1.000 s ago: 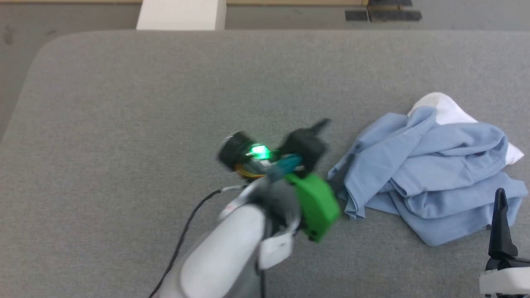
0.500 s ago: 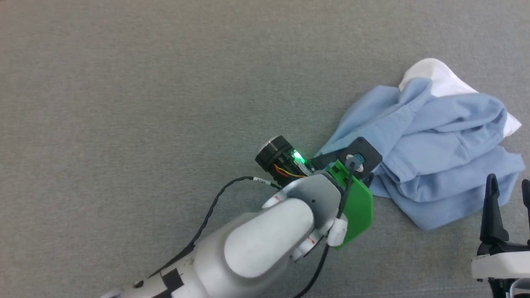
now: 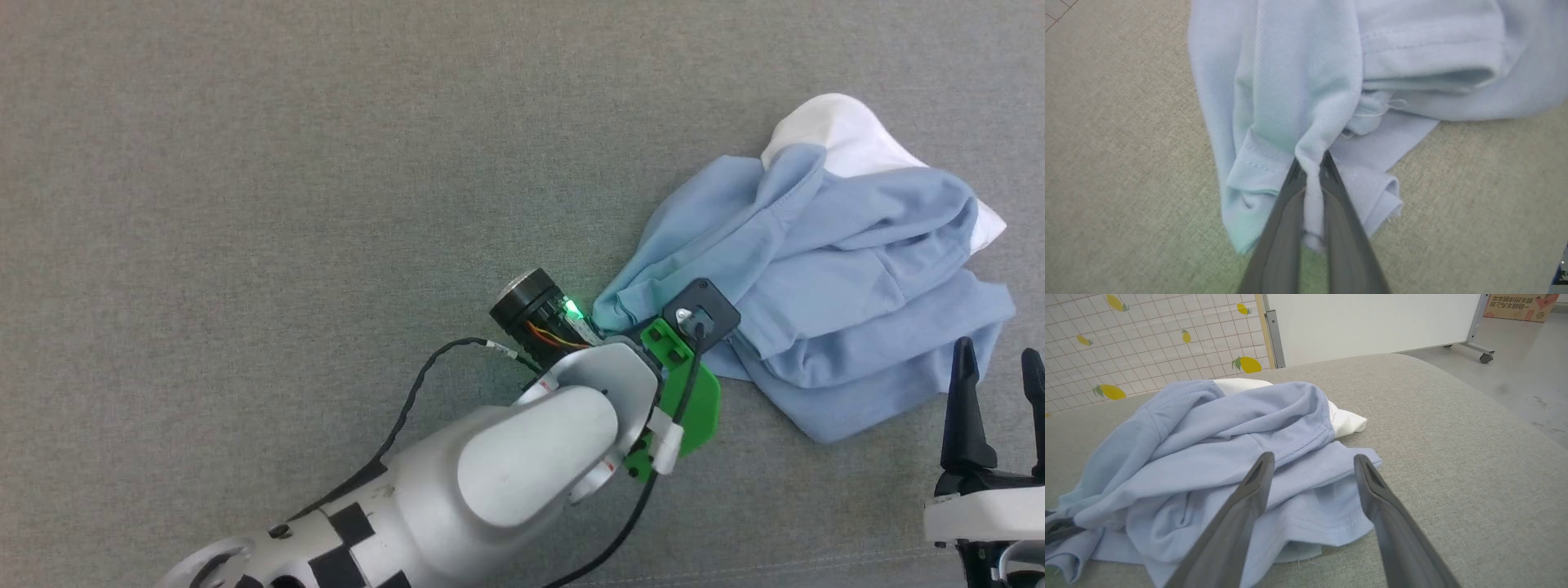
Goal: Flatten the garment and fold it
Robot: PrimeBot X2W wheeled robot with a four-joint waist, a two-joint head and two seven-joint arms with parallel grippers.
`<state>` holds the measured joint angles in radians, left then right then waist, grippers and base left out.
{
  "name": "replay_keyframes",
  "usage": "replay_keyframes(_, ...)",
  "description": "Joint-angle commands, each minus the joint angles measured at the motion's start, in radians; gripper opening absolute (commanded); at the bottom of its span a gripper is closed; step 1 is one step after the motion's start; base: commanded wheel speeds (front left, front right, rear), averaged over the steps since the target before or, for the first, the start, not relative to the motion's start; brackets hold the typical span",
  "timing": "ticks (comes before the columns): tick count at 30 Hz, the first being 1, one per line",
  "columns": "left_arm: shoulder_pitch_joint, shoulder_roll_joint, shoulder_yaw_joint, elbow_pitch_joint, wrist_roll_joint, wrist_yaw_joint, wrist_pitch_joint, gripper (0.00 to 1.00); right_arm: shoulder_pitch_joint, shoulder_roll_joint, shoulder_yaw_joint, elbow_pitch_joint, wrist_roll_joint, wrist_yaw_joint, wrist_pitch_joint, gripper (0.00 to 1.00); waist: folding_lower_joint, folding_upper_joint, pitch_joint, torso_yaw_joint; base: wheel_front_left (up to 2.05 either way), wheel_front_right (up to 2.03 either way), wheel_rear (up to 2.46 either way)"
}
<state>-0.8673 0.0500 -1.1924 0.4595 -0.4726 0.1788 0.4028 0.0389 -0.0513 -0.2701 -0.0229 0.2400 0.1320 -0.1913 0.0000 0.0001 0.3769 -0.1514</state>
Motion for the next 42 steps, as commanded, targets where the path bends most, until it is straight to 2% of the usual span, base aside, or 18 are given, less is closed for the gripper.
replay_keyframes(1, -0.011, 0.0, 0.007, -0.001, -0.016, 0.013, -0.019, 0.0, -0.014, 0.001, -0.004, 0.004, 0.003, -0.001, -0.009, 1.0, 0.0, -0.0001, -0.013, 0.005, 0.0, 0.0, 0.0)
replay_keyframes(6, 0.009, 0.0, 0.086, -0.057, -0.117, 0.056, -0.104, 0.0, 0.001, 0.001, -0.01, 0.006, 0.0, -0.001, -0.005, 1.0, 0.0, -0.0001, -0.062, 0.025, 0.0, 0.0, 0.0)
replay_keyframes(11, 0.097, 0.016, 0.253, -0.176, -0.268, 0.103, -0.202, 0.0, 0.028, 0.001, -0.021, -0.005, -0.006, -0.001, 0.011, 1.0, 0.0, -0.0001, -0.125, 0.06, 0.0, 0.0, 0.0)
replay_keyframes(13, 0.147, 0.061, 0.317, -0.234, -0.3, 0.132, -0.241, 0.0, 0.042, 0.001, -0.029, -0.013, -0.009, -0.001, 0.02, 1.0, 0.0, -0.0001, -0.145, 0.078, 0.0, 0.0, 0.0)
replay_keyframes(20, 0.446, 0.268, 0.537, -0.423, -0.4, 0.28, -0.351, 0.0, 0.078, 0.001, -0.042, -0.044, -0.014, -0.001, 0.05, 1.0, 0.0, -0.0001, -0.179, 0.131, 0.0, 0.0, 0.0)
replay_keyframes(24, 0.623, 0.327, 0.62, -0.448, -0.447, 0.332, -0.412, 0.0, 0.091, 0.001, -0.049, -0.056, -0.015, -0.001, 0.065, 1.0, 0.0, -0.0001, -0.184, 0.157, 0.0, 0.0, 0.0)
replay_keyframes(25, 0.652, 0.328, 0.63, -0.443, -0.457, 0.335, -0.424, 0.2, 0.094, 0.001, -0.049, -0.057, -0.016, -0.001, 0.068, 1.0, 0.0, -0.0001, -0.184, 0.162, 0.0, 0.0, 0.0)
replay_keyframes(26, 0.68, 0.324, 0.641, -0.437, -0.467, 0.333, -0.443, 1.0, 0.096, 0.001, -0.049, -0.06, -0.016, -0.001, 0.072, 1.0, 0.0, -0.0001, -0.184, 0.169, 0.0, 0.0, 0.0)
replay_keyframes(29, 0.721, 0.298, 0.661, -0.421, -0.486, 0.314, -0.497, 1.0, 0.096, 0.001, -0.044, -0.066, -0.019, -0.001, 0.082, 1.0, 0.0, -0.0001, -0.187, 0.179, 0.0, 0.0, 0.0)
replay_keyframes(32, 0.734, 0.269, 0.67, -0.426, -0.491, 0.259, -0.568, 1.0, 0.1, 0.001, -0.046, -0.069, -0.02, -0.001, 0.088, 1.0, 0.0, -0.0001, -0.197, 0.189, 0.0, 0.0, 0.0)
replay_keyframes(34, 0.735, 0.264, 0.668, -0.45, -0.479, 0.207, -0.609, 1.0, 0.105, 0.001, -0.042, -0.069, -0.021, -0.001, 0.093, 1.0, 0.0, -0.0001, -0.206, 0.191, 0.0, 0.0, 0.0)
replay_keyframes(35, 0.738, 0.264, 0.673, -0.461, -0.469, 0.195, -0.624, 1.0, 0.108, 0.001, -0.041, -0.069, -0.02, -0.001, 0.095, 1.0, 0.0, -0.0001, -0.21, 0.192, 0.0, 0.0, 0.0)
replay_keyframes(36, 0.769, 0.264, 0.744, -0.54, -0.333, 0.153, -0.663, 1.0, 0.113, 0.001, 0.001, -0.087, -0.03, -0.001, 0.126, 1.0, 0.0, -0.0001, -0.234, 0.191, 0.0, 0.0, 0.0)
replay_keyframes(39, 0.816, 0.235, 0.79, -0.583, -0.25, 0.152, -0.664, 1.0, 0.098, 0.001, 0.055, -0.117, -0.063, -0.001, 0.19, 1.0, 0.0, -0.0001, -0.239, 0.19, 0.0, 0.0, 0.0)
replay_keyframes(42, 0.861, 0.21, 0.801, -0.591, -0.205, 0.14, -0.664, 1.0, 0.071, -0.005, 0.122, -0.14, -0.093, -0.001, 0.312, 1.0, 0.0, -0.0001, -0.236, 0.191, 0.0, 0.0, 0.0)
